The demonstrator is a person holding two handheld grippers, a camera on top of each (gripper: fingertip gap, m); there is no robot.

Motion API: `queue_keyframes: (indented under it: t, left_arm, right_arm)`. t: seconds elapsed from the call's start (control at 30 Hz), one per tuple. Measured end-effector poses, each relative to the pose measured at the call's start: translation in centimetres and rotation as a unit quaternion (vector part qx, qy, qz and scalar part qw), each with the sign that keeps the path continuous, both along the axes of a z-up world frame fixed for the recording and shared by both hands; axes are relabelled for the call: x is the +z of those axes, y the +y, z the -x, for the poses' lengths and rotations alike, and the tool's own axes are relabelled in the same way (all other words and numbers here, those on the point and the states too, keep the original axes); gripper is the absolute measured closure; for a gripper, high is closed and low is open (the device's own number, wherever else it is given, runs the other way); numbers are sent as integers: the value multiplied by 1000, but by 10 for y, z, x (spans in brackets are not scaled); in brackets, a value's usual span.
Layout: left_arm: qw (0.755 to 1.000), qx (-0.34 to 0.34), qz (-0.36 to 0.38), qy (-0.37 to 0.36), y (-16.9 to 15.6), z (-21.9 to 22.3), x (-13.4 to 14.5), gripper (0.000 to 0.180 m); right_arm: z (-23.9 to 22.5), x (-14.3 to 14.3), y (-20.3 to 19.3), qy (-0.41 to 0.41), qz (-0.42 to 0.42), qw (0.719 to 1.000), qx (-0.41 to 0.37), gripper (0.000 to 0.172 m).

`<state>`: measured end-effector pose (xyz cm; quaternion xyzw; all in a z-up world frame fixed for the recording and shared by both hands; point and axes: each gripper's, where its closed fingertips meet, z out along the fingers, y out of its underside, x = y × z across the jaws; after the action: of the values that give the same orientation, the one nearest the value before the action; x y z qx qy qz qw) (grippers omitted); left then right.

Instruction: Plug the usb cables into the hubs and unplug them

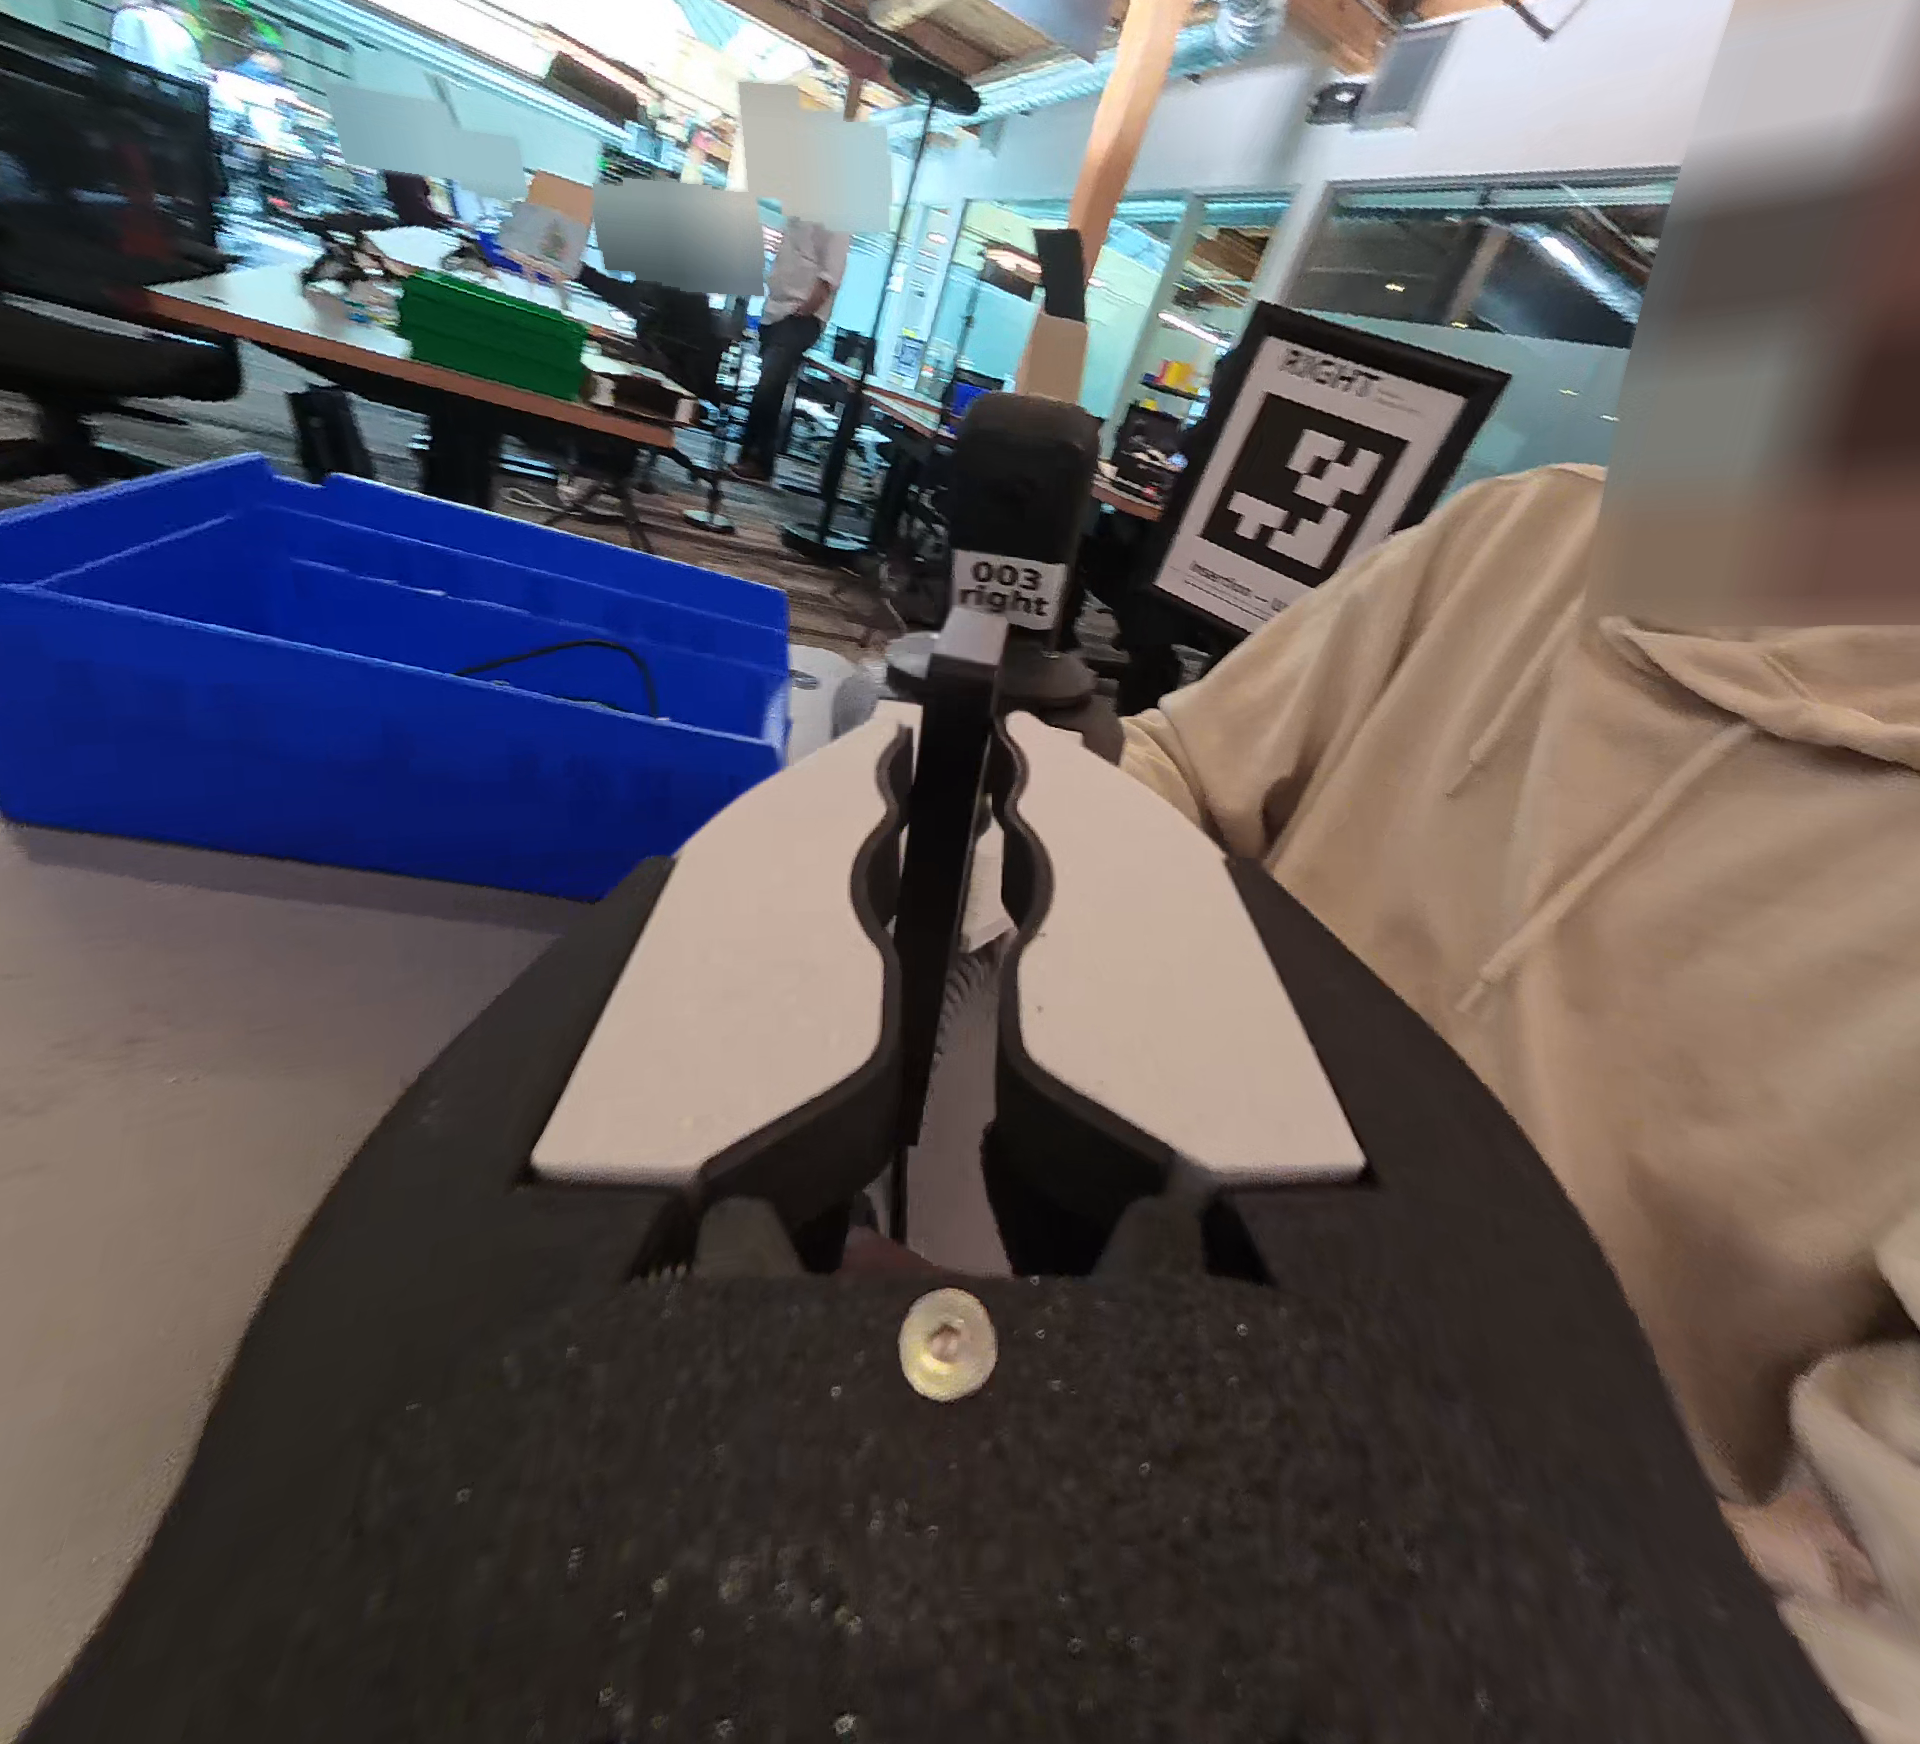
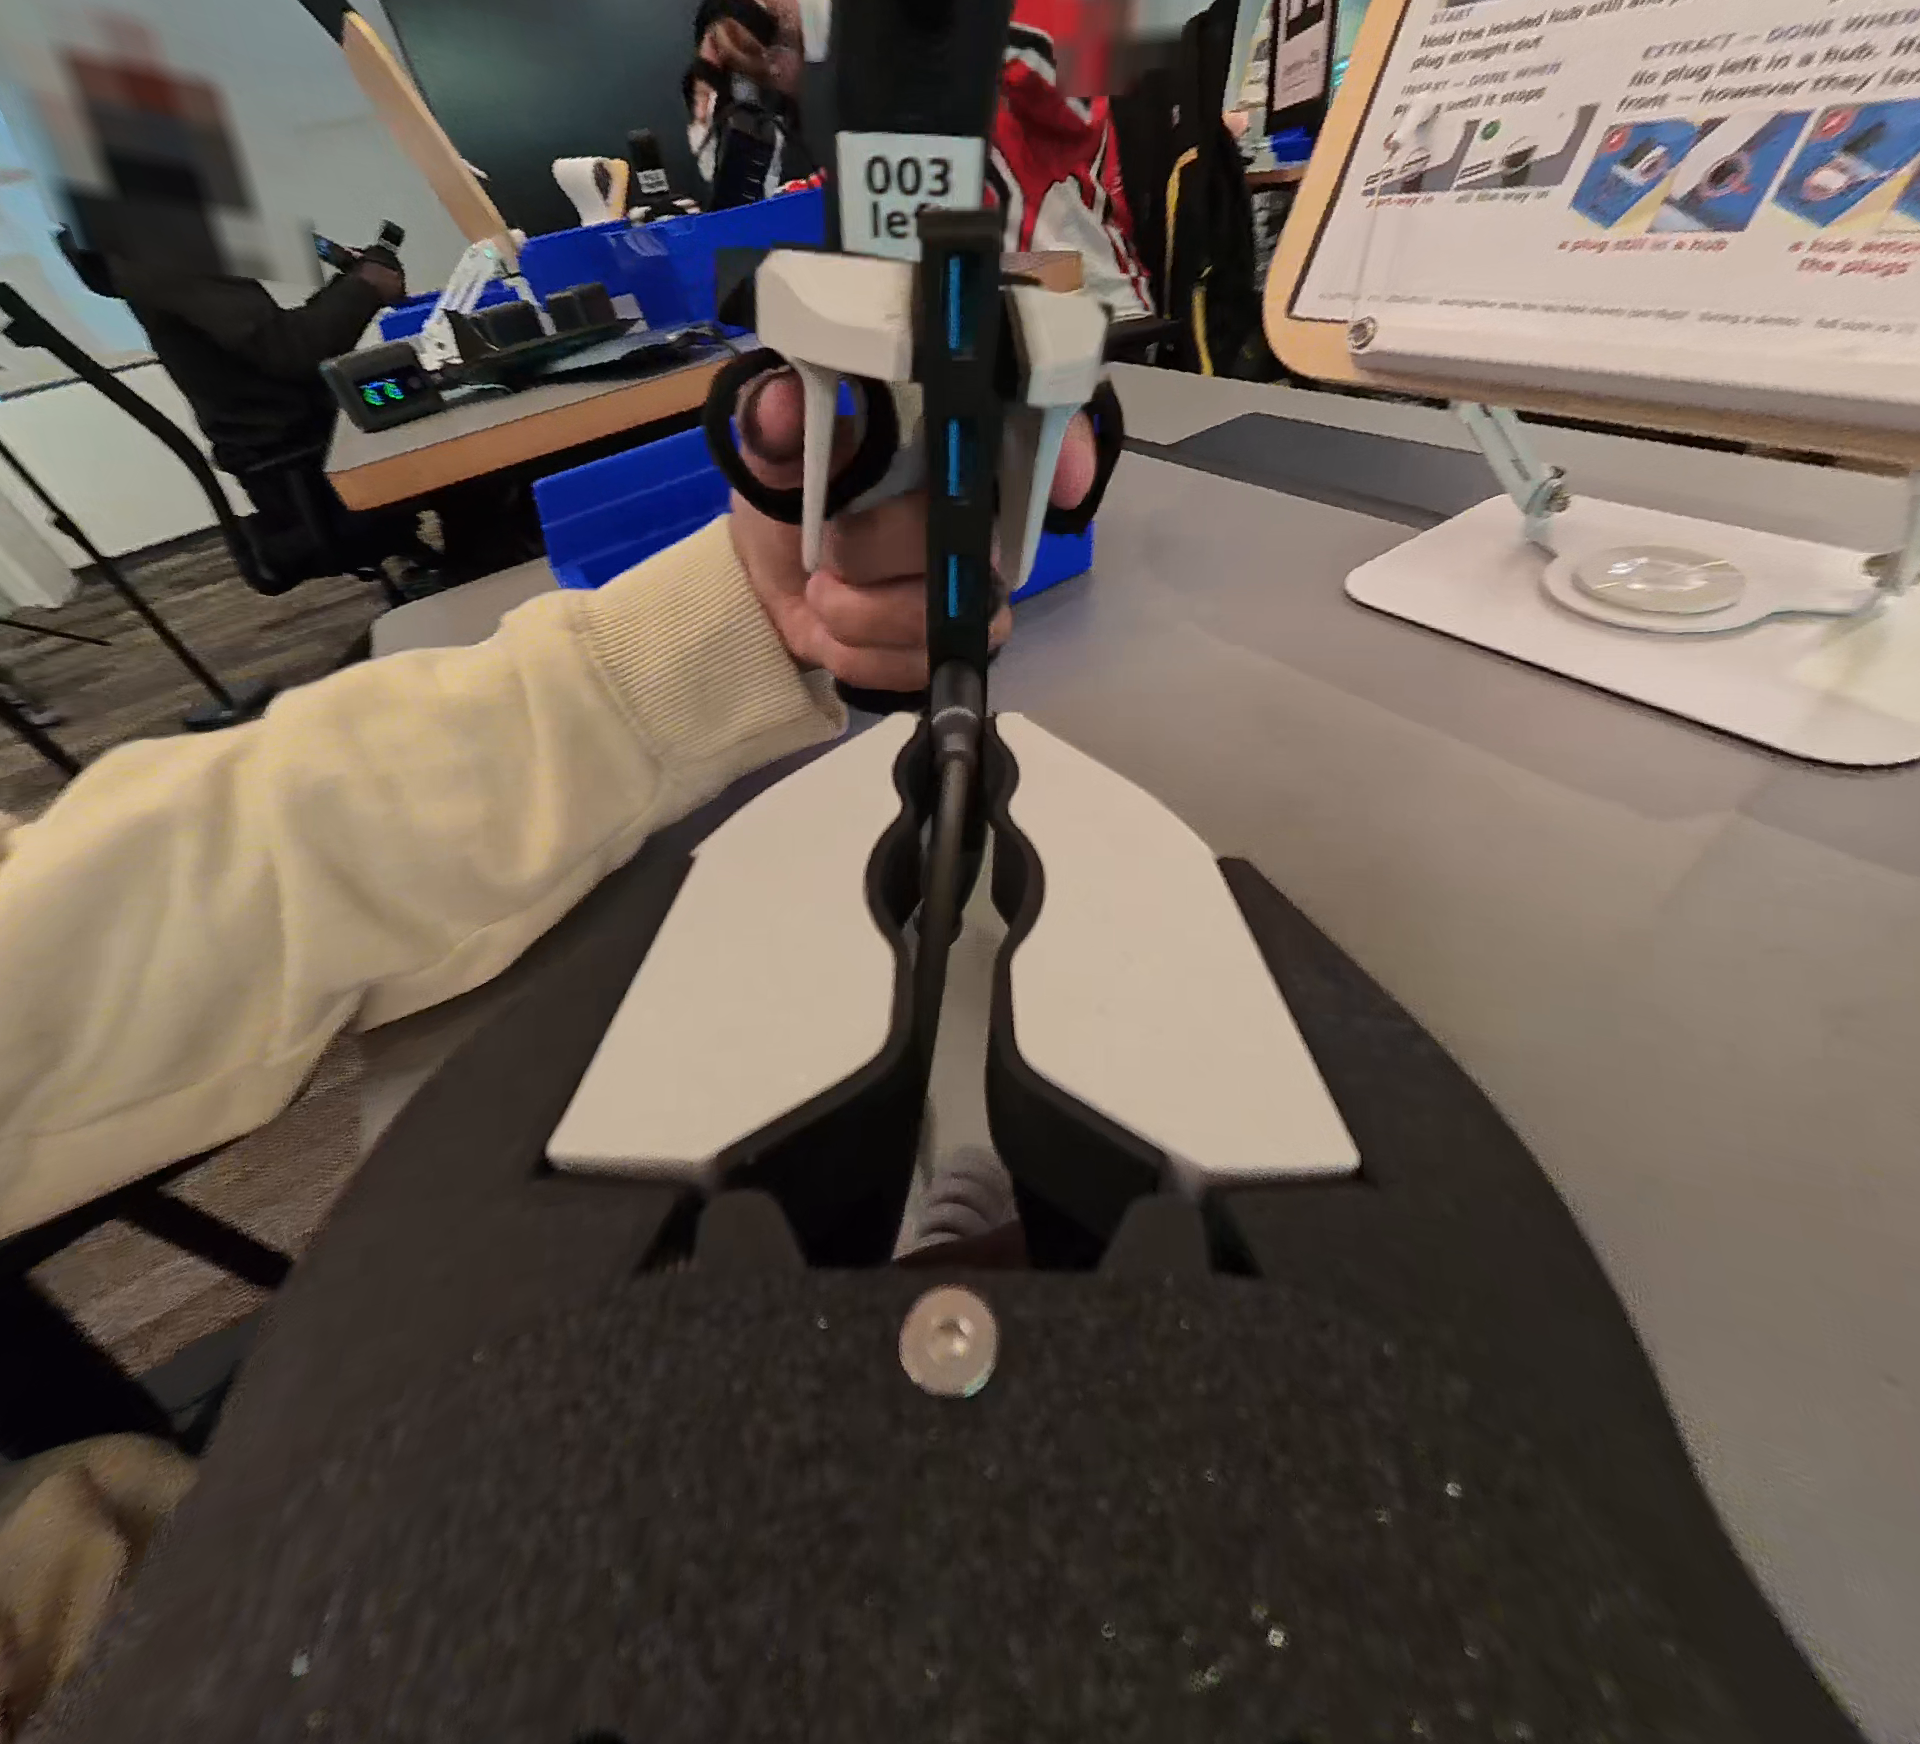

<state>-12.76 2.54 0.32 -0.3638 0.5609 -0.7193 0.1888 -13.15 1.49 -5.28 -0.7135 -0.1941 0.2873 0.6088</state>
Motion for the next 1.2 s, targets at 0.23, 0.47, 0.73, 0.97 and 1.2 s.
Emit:
queue_keyframes:
  t: [0.23,0.47,0.73,0.97,1.2]
  left_arm:
    - [998,-55,-16,-41,1,5,-3,170]
    - [997,-52,-65,-9,3,9,-17,170]
    - [997,-3,-58,45,0,-2,-21,170]
    - [994,44,-85,52,-16,-1,-34,149]
    - [992,58,-89,66,-23,-7,-52,161]
  right_arm:
    - [3,-1,-2,10,8,1000,16,163]
    - [2,-8,-3,23,28,999,35,163]
    - [-7,-10,-7,60,44,995,65,164]
    - [-7,1,-13,115,47,987,105,163]
    - [-4,0,-15,135,49,983,111,163]
